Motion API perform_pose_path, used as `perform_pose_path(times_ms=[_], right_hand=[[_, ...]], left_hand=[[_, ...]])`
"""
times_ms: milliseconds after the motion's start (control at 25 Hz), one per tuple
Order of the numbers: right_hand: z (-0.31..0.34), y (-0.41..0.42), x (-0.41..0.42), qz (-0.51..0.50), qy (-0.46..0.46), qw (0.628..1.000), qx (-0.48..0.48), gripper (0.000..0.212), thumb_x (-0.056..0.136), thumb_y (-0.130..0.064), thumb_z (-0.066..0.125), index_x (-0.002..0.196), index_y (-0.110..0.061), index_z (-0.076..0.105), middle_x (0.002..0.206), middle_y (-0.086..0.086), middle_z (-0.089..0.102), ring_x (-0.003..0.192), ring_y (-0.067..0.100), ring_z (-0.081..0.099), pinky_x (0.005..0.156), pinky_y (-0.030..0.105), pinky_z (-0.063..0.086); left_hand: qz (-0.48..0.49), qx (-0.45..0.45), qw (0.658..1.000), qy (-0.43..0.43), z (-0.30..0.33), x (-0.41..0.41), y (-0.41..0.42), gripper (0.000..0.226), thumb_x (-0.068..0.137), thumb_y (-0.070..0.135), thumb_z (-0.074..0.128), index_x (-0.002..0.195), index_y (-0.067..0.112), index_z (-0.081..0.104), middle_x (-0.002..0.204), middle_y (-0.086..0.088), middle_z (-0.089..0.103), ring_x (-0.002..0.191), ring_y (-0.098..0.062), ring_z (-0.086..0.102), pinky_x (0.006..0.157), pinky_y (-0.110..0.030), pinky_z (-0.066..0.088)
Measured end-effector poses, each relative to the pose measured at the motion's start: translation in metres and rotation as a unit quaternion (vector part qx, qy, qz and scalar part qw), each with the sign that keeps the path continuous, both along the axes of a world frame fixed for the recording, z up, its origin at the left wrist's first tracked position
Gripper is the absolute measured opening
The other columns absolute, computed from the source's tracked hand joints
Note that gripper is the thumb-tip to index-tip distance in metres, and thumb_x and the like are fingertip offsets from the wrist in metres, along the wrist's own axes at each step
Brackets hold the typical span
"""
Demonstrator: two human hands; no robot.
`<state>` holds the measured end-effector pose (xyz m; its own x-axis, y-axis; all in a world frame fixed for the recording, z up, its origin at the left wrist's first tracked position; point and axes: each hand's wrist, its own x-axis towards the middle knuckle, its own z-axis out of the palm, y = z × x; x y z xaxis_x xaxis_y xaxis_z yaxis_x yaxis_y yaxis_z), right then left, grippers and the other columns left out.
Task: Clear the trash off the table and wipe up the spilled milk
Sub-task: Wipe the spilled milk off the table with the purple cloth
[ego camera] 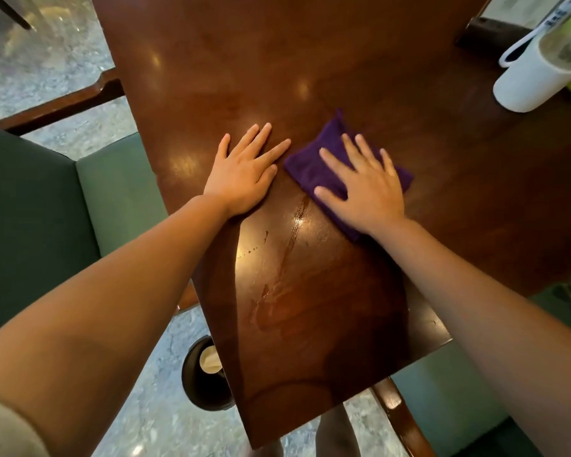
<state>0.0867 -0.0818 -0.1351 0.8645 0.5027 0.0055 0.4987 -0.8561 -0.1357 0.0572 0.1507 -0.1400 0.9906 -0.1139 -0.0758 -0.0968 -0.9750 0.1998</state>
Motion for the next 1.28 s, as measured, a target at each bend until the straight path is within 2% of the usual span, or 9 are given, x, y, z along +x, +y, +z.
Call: perform_pose_path(times_ms=[240, 400, 680, 800, 880, 960, 1080, 1160, 1280], right_hand=[[0.001, 0.022, -0.119, 0.172, 0.016, 0.984, 0.049, 0.064, 0.081, -0.064, 0.041, 0.139, -0.039, 0.035, 0.154, 0.004, 0.027, 0.144, 0.021, 0.017, 0.113, 0.047, 0.014], [0.000, 0.011, -0.183, 0.248, 0.051, 0.966, 0.045, 0.057, 0.087, -0.062, 0.036, 0.140, -0.040, 0.032, 0.156, 0.001, 0.023, 0.145, 0.019, 0.008, 0.116, 0.044, 0.005], [-0.001, -0.025, -0.225, 0.260, 0.065, 0.960, 0.077, 0.046, 0.095, -0.052, 0.036, 0.138, -0.036, 0.037, 0.154, -0.003, 0.026, 0.145, 0.014, 0.009, 0.118, 0.041, 0.009], [0.002, -0.022, -0.206, 0.284, 0.050, 0.955, 0.072, 0.039, 0.095, -0.042, 0.041, 0.132, -0.033, 0.047, 0.148, -0.001, 0.039, 0.142, 0.015, 0.022, 0.116, 0.039, 0.019], [0.009, -0.017, -0.167, 0.325, 0.024, 0.943, 0.066, 0.038, 0.091, -0.037, 0.048, 0.127, -0.028, 0.054, 0.144, 0.003, 0.046, 0.136, 0.018, 0.036, 0.110, 0.040, 0.031], [0.015, -0.014, -0.110, 0.361, 0.022, 0.929, 0.073, 0.038, 0.089, -0.028, 0.058, 0.126, -0.022, 0.057, 0.144, 0.007, 0.045, 0.134, 0.023, 0.040, 0.106, 0.040, 0.035], [0.019, -0.018, -0.020, 0.361, 0.005, 0.933, 0.008, 0.042, 0.093, -0.029, 0.054, 0.134, -0.023, 0.049, 0.150, 0.009, 0.034, 0.140, 0.027, 0.027, 0.110, 0.045, 0.026], [0.014, -0.031, 0.020, 0.308, 0.005, 0.951, -0.020, 0.047, 0.094, -0.036, 0.048, 0.140, -0.028, 0.038, 0.154, 0.007, 0.025, 0.143, 0.025, 0.017, 0.113, 0.047, 0.016], [0.003, -0.055, 0.033, 0.177, 0.030, 0.983, 0.029, 0.057, 0.091, -0.053, 0.040, 0.143, -0.034, 0.028, 0.156, 0.005, 0.022, 0.145, 0.020, 0.011, 0.115, 0.044, 0.011]], left_hand=[[-0.005, 0.011, 1.000, 0.010, 0.003, -0.002, -0.001, 0.047, 0.101, 0.035, 0.024, 0.147, 0.039, 0.016, 0.160, -0.003, 0.007, 0.147, -0.021, 0.001, 0.116, -0.054, 0.001], [-0.004, 0.020, 0.999, 0.027, 0.004, -0.002, -0.001, 0.047, 0.101, 0.039, 0.019, 0.148, 0.041, 0.011, 0.161, -0.002, 0.003, 0.147, -0.020, -0.003, 0.116, -0.053, -0.003], [-0.001, 0.012, 1.000, 0.009, 0.004, -0.003, -0.003, 0.047, 0.101, 0.038, 0.020, 0.148, 0.039, 0.014, 0.160, -0.003, 0.005, 0.147, -0.021, -0.001, 0.116, -0.052, -0.003], [-0.001, 0.012, 1.000, 0.009, 0.005, -0.003, -0.003, 0.047, 0.101, 0.038, 0.020, 0.148, 0.039, 0.015, 0.160, -0.003, 0.006, 0.147, -0.021, 0.000, 0.116, -0.052, -0.002], [-0.001, 0.011, 1.000, 0.008, 0.006, -0.004, -0.004, 0.046, 0.101, 0.038, 0.021, 0.147, 0.039, 0.015, 0.160, -0.003, 0.006, 0.147, -0.021, 0.000, 0.116, -0.052, -0.001], [0.000, 0.013, 1.000, 0.011, 0.006, -0.003, -0.004, 0.047, 0.102, 0.037, 0.022, 0.147, 0.040, 0.015, 0.160, -0.003, 0.006, 0.147, -0.020, 0.000, 0.116, -0.052, -0.001], [0.005, 0.013, 1.000, 0.004, 0.005, -0.002, -0.002, 0.047, 0.101, 0.035, 0.024, 0.147, 0.040, 0.015, 0.160, -0.002, 0.006, 0.147, -0.019, 0.000, 0.116, -0.051, 0.000], [0.005, 0.007, 1.000, 0.000, 0.004, -0.002, -0.002, 0.047, 0.102, 0.035, 0.025, 0.147, 0.040, 0.016, 0.160, -0.001, 0.006, 0.147, -0.019, 0.000, 0.116, -0.051, -0.001], [0.003, 0.006, 1.000, 0.009, 0.005, -0.003, -0.002, 0.047, 0.102, 0.035, 0.024, 0.148, 0.040, 0.016, 0.160, -0.001, 0.005, 0.147, -0.020, 0.000, 0.115, -0.051, -0.003]])
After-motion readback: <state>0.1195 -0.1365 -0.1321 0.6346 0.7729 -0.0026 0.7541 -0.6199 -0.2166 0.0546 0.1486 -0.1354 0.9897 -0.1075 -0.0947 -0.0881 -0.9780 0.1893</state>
